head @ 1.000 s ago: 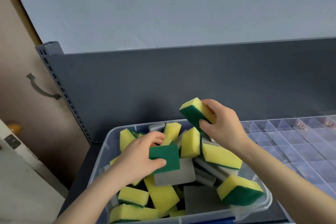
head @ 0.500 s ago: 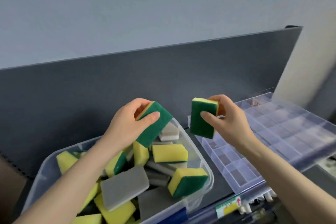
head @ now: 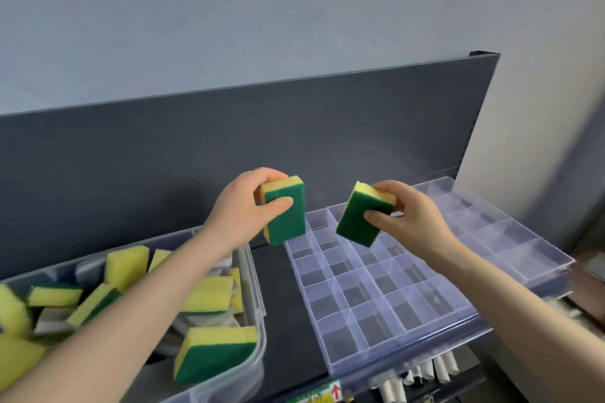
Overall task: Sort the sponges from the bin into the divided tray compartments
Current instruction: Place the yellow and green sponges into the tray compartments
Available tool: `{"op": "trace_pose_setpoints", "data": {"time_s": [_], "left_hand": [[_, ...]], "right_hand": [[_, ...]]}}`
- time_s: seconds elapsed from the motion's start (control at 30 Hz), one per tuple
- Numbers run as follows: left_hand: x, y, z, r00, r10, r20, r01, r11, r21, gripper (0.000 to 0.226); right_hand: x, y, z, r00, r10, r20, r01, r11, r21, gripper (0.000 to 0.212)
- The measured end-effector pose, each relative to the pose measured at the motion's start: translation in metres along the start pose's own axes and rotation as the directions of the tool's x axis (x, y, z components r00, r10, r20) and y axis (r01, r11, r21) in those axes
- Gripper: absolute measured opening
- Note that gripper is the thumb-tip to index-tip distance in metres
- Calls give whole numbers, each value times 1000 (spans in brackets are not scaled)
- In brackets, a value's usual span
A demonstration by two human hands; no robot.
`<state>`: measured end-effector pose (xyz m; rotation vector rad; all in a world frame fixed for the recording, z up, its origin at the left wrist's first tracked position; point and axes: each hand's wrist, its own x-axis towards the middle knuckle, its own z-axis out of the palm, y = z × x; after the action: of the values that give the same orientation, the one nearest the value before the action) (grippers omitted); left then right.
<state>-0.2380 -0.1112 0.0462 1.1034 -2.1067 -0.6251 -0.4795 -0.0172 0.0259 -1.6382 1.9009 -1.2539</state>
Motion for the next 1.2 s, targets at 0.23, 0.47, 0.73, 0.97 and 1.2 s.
{"op": "trace_pose_setpoints", "data": {"time_s": [0.23,0.47,0.73,0.97,1.2], "left_hand": [[22,13,51,984,-153,-93,161,983,86,28],[44,-3,70,955,-283,-86,296,923,245,29],[81,-34,79,960,-278,9,258,901,349,34],[108,-61,91,945,-298,135,192,839,509,32],[113,-74,102,919,-332,211,146,786,601,36]], "right_hand": [[46,48,-24,984,-98,150,110,991,-75,31],[90,81,-4,954,-144,262,179,977,-118,31],[129,95,36,943,-150,296,201,968,-150,32],[163,103,66,918,-147,369,236,949,-209,36],[176,113,90,844,-154,514,322,911,-257,34]]}}
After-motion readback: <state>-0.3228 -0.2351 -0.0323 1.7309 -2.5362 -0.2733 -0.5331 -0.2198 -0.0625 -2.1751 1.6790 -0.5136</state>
